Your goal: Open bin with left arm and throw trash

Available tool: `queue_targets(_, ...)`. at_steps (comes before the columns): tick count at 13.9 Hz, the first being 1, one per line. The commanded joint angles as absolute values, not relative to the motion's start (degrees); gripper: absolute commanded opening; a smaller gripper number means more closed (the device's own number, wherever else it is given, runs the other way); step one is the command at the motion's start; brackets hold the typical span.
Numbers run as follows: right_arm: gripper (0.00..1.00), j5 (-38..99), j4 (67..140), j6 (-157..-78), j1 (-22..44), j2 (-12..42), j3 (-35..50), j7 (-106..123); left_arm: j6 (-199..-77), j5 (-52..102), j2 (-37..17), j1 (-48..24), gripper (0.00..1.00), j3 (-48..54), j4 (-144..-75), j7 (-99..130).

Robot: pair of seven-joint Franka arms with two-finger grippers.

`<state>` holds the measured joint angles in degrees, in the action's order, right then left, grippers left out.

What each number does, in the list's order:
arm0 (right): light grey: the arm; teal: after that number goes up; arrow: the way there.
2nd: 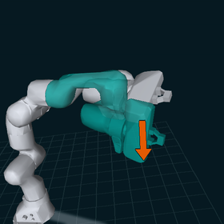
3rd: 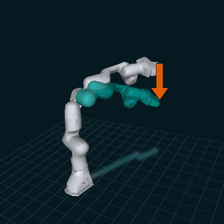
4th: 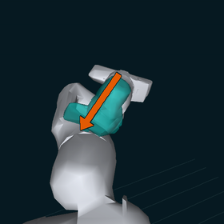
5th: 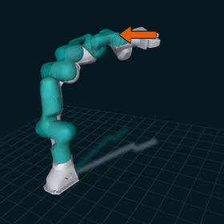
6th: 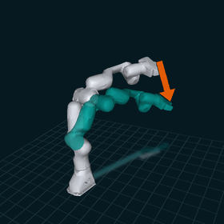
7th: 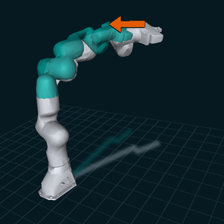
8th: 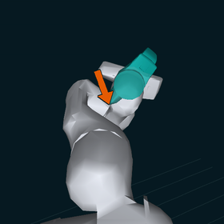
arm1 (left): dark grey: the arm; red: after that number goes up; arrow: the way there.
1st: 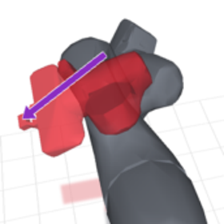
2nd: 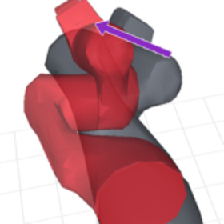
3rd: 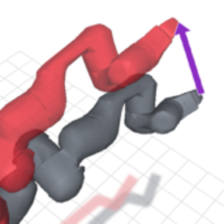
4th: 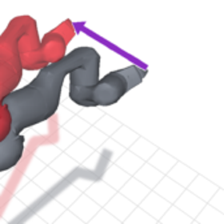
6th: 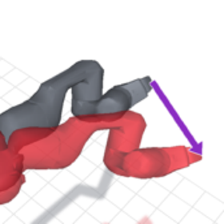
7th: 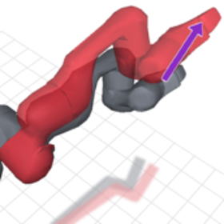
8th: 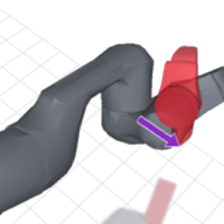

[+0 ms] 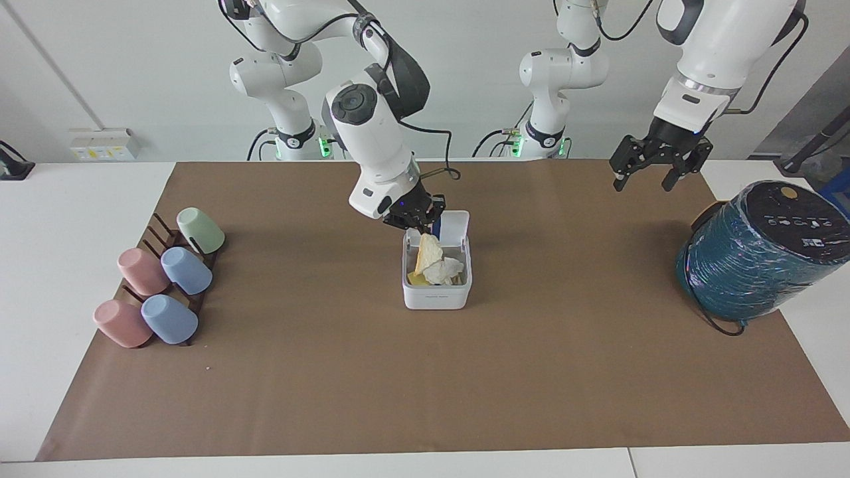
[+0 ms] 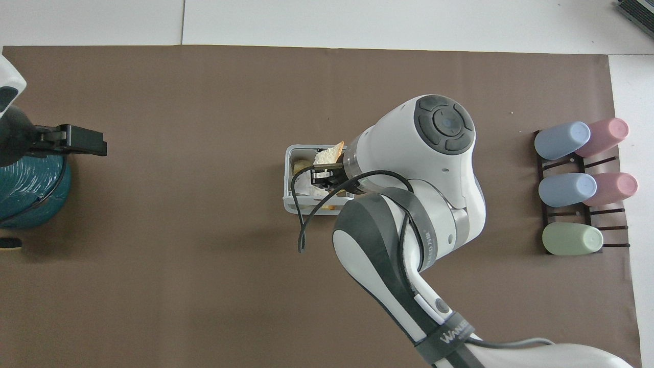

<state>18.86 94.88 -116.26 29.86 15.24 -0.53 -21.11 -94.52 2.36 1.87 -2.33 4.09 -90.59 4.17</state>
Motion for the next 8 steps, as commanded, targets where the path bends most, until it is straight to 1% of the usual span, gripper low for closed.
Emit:
queue_targets(1,0.0,20.3,94.5,-116.4,29.6,15.8,-0.4,-24.5,-89.7,0.9,-0.3,-1.0,1.0,4.5,-85.5,3.4)
queue_targets(4,0.0,20.5,95.0,-116.5,29.5,15.8,-0.4,-26.8,-88.0,0.9,3.1,1.4,1.0,4.1,-91.0,0.6)
queue_targets(8,0.0,20.5,95.4,-117.4,30.0,16.3,-0.3,-27.1,-88.2,0.9,5.4,1.9,1.0,4.0,-94.1,0.8)
